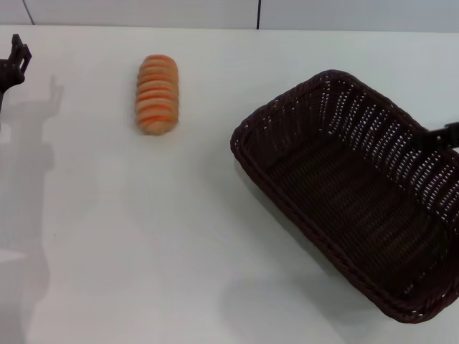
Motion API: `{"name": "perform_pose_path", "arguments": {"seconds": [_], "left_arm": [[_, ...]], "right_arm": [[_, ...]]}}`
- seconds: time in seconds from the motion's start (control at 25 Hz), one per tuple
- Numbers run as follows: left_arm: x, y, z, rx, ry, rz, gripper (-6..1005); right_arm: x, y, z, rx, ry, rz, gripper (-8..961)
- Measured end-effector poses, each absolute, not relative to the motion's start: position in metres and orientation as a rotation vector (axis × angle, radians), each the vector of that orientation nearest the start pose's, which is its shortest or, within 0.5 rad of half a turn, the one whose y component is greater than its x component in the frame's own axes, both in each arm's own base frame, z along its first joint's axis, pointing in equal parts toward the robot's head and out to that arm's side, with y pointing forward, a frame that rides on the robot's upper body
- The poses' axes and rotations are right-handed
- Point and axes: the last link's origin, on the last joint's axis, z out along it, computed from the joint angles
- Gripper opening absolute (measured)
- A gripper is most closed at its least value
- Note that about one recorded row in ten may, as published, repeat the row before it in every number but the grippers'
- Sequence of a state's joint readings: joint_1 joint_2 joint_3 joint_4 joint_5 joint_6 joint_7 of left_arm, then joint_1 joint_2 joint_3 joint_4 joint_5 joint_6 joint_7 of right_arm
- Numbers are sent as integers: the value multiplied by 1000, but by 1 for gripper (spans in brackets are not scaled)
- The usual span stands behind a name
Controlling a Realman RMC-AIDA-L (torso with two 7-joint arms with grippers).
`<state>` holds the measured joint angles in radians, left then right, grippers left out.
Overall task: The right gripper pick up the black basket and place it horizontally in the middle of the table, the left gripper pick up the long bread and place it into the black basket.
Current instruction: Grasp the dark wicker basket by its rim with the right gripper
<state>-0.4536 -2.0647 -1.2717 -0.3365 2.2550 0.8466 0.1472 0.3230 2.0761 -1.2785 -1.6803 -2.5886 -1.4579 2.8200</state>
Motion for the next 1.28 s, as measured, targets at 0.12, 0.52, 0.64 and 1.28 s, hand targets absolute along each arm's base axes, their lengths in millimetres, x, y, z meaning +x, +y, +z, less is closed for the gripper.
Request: {"name": "perform_pose_path", "arguments": {"seconds": [0.12, 0.52, 0.64, 1.28], "left_arm": [[-346, 372, 21, -1332, -682, -490, 852], [-346, 371, 20, -1332, -684, -491, 851], [-345, 373, 20, -1334, -682, -493, 851], [-346, 369, 17, -1337, -691, -493, 850]], "right_arm": [[219, 344, 50, -2200, 1243, -158, 813], [211, 349, 36, -2334, 1156, -113, 744], [203, 358, 32, -2378, 1075, -118, 674], [151, 377, -8, -2635, 445, -284, 207]]}}
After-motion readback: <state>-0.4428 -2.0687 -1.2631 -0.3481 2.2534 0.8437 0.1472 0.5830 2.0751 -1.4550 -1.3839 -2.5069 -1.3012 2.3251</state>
